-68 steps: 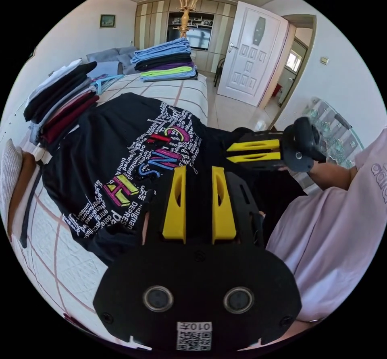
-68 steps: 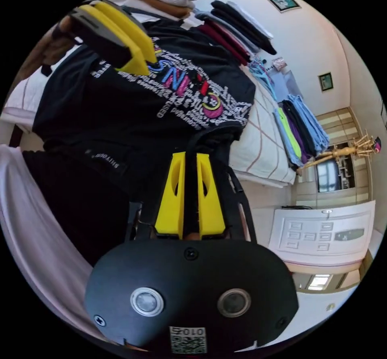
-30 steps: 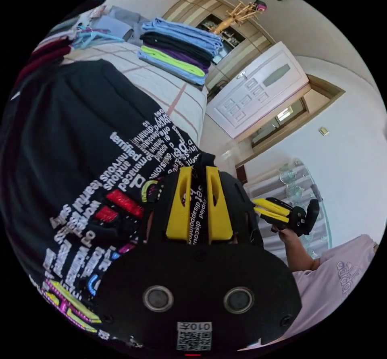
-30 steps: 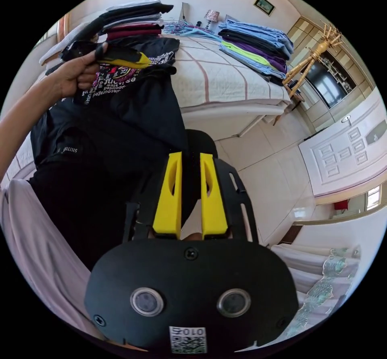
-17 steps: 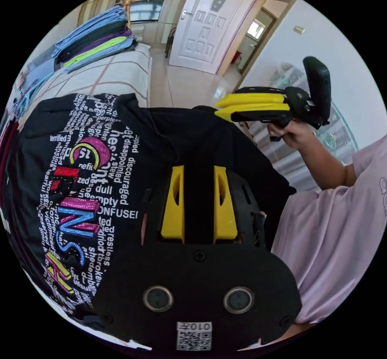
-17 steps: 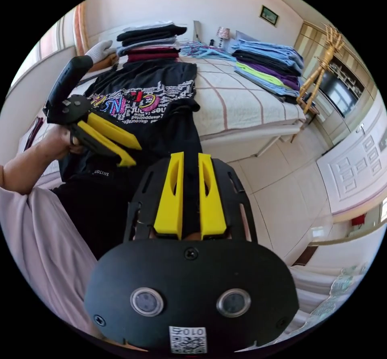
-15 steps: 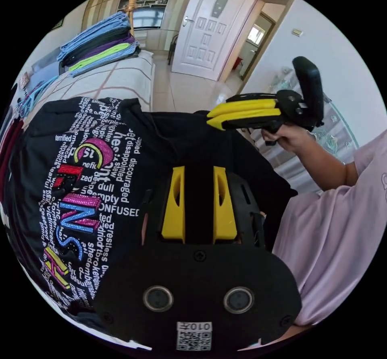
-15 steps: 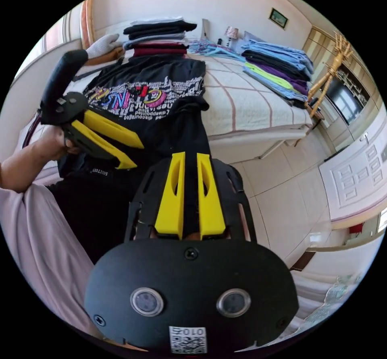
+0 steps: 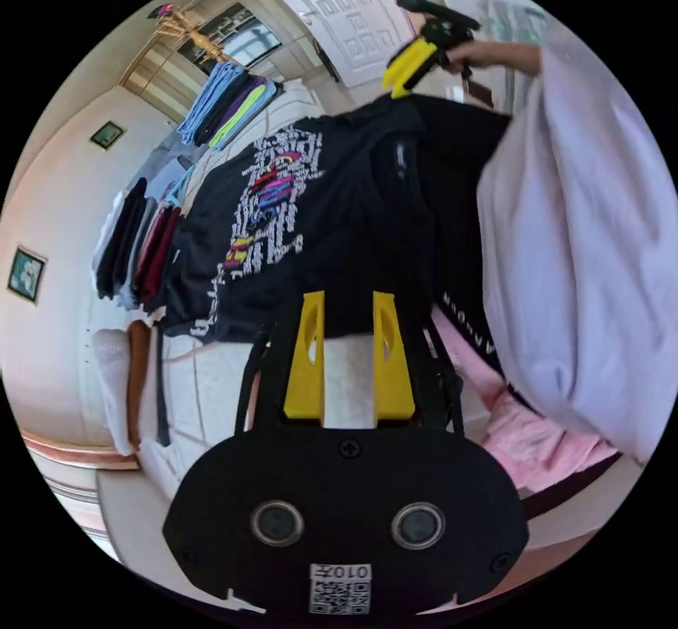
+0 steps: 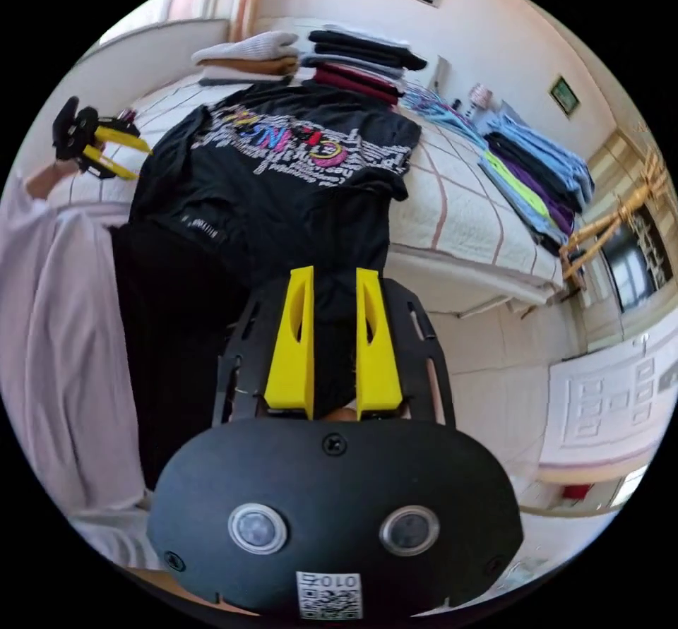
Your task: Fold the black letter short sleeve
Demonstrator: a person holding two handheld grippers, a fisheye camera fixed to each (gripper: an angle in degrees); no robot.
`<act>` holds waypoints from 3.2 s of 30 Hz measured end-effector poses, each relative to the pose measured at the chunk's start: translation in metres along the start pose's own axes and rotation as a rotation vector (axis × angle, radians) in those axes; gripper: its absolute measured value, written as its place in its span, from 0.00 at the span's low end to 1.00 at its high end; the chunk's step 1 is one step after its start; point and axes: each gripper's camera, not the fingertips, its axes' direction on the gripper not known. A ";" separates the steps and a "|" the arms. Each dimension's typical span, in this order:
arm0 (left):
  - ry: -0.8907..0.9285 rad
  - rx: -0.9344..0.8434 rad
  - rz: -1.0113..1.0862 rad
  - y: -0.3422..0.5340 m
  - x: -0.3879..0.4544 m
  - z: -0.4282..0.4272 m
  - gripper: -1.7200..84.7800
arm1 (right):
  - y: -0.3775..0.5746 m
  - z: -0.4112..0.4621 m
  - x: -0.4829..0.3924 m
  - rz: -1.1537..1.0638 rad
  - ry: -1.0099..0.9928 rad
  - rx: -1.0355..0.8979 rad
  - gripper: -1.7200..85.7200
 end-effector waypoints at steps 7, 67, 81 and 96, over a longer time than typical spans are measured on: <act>-0.180 -0.100 0.157 0.002 0.080 -0.032 0.17 | 0.005 0.008 -0.028 -0.144 -0.033 -0.055 0.16; -0.488 -0.001 0.403 -0.033 0.093 -0.209 0.17 | -0.033 0.044 -0.055 -0.534 0.214 -0.168 0.16; -0.413 0.011 0.397 -0.026 0.105 -0.205 0.18 | -0.048 0.024 -0.008 -0.370 0.094 -0.069 0.07; -0.452 0.042 0.521 -0.032 0.126 -0.197 0.13 | -0.050 0.033 0.007 -0.331 0.053 -0.109 0.07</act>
